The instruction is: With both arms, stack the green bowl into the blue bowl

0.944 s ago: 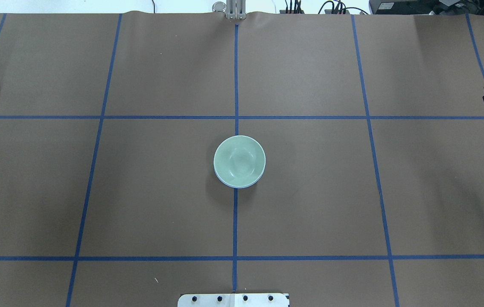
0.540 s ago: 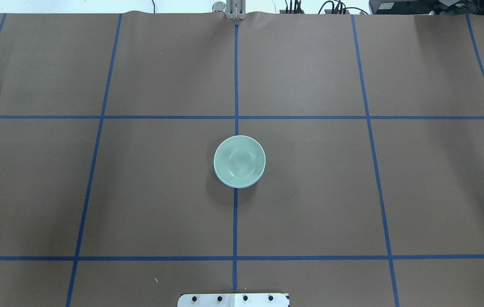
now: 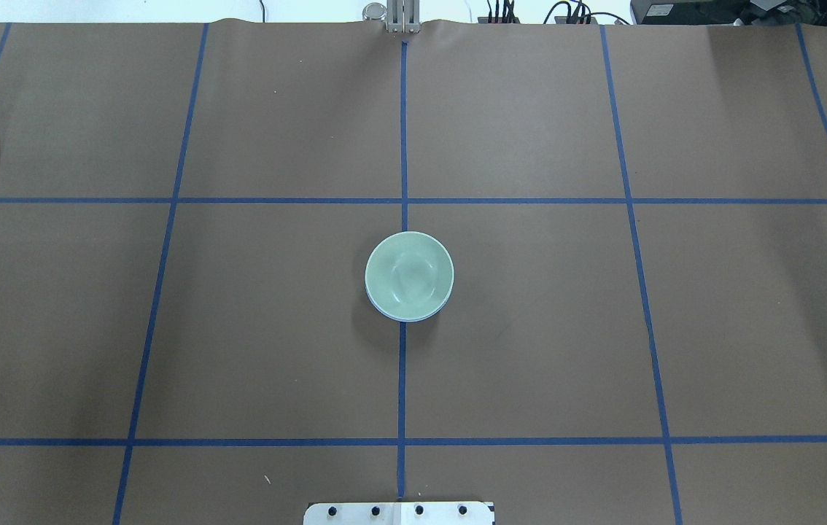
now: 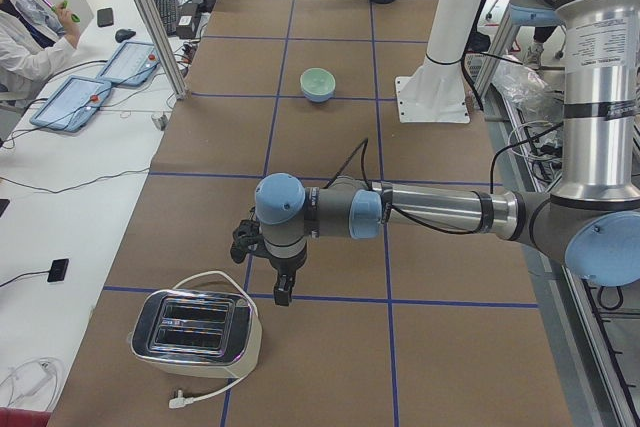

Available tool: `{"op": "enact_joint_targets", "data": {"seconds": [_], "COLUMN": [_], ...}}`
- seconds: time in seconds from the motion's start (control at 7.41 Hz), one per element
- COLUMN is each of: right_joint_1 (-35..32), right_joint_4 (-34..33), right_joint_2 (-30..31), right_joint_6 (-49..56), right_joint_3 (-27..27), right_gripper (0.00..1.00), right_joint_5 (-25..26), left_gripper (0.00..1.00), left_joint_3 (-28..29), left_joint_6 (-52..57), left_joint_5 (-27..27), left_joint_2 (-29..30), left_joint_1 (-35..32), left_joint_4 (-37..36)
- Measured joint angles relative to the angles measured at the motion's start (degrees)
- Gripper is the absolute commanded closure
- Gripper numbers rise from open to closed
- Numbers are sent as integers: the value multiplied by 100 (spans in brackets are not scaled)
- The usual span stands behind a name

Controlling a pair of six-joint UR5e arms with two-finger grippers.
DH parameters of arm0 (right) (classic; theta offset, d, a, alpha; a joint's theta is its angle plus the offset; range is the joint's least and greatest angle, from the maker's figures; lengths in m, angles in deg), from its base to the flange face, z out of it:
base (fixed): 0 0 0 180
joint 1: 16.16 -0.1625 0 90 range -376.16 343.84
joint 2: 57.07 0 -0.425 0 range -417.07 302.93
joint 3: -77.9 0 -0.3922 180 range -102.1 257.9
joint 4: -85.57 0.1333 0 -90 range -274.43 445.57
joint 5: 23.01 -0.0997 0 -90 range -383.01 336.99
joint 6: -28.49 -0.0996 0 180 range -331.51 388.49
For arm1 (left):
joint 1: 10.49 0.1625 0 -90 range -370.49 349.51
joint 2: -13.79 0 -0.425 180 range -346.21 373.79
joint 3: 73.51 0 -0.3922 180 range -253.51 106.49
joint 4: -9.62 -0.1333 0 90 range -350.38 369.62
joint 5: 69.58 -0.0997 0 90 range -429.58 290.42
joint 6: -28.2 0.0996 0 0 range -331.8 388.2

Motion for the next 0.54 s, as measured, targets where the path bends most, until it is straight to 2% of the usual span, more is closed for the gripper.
{"op": "enact_joint_targets", "data": {"seconds": [0.54], "right_joint_1": [-4], "right_joint_4": [0], "right_joint_2": [-5], "right_joint_6": [-8], "right_joint_3": [-23], "right_gripper": [0], "right_joint_5": [-11], "left_gripper": [0], "left_joint_3": [-1], "left_joint_6": [6], "left_joint_5": [1], "left_joint_2": [-58], "left_joint_1": [-2], "left_joint_4": [8]}}
